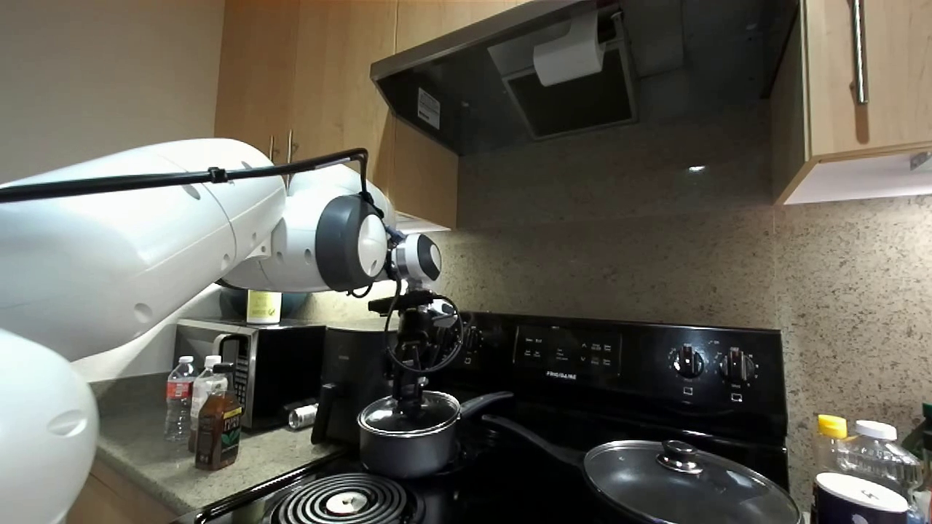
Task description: Put the glass lid on top of the pot on the left
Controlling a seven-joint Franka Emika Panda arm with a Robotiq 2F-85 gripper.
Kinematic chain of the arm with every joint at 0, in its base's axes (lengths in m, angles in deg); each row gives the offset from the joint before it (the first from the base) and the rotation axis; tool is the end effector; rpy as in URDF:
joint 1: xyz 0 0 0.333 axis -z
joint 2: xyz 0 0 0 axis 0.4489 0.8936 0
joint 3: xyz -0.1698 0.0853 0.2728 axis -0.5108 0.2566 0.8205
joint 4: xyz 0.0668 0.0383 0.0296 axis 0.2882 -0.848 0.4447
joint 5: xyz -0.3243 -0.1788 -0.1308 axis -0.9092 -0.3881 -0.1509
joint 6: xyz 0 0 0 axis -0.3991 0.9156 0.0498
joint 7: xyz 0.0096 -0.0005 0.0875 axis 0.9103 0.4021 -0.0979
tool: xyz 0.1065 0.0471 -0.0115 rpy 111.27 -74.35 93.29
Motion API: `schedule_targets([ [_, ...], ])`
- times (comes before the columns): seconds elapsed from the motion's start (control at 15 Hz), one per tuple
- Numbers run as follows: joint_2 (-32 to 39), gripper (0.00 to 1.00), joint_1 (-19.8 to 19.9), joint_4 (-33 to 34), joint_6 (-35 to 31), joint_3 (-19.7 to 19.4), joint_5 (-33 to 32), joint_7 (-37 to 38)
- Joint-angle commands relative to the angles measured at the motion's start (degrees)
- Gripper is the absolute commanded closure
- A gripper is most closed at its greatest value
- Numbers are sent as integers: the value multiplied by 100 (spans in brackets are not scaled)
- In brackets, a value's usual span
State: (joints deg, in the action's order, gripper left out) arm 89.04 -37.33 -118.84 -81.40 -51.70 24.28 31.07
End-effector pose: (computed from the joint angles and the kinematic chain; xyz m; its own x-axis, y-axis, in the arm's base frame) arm 0.7177 0.1172 0.3515 0.8809 -0.1175 -0.4584 -0.0184 -0.9765 0.2149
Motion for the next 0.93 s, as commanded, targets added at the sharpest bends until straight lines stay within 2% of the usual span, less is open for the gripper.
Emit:
schedule_targets([
  [0.0, 449, 78, 208, 322, 290, 91, 273, -107],
  [0.07, 491, 78, 216, 398, 322, 71, 288, -43],
  [0.13, 530, 28, 227, 465, 356, 63, 304, -23],
  [0.27, 626, 21, 261, 523, 382, 67, 360, -15],
  [0.47, 764, 1, 309, 585, 507, 66, 435, -3],
  [0.67, 797, 0, 308, 690, 542, 64, 453, 7],
  [0.73, 803, 27, 312, 710, 545, 73, 468, 13],
  [0.8, 794, 25, 305, 715, 542, 77, 464, -11],
  [0.87, 773, 29, 296, 709, 546, 87, 460, -47],
])
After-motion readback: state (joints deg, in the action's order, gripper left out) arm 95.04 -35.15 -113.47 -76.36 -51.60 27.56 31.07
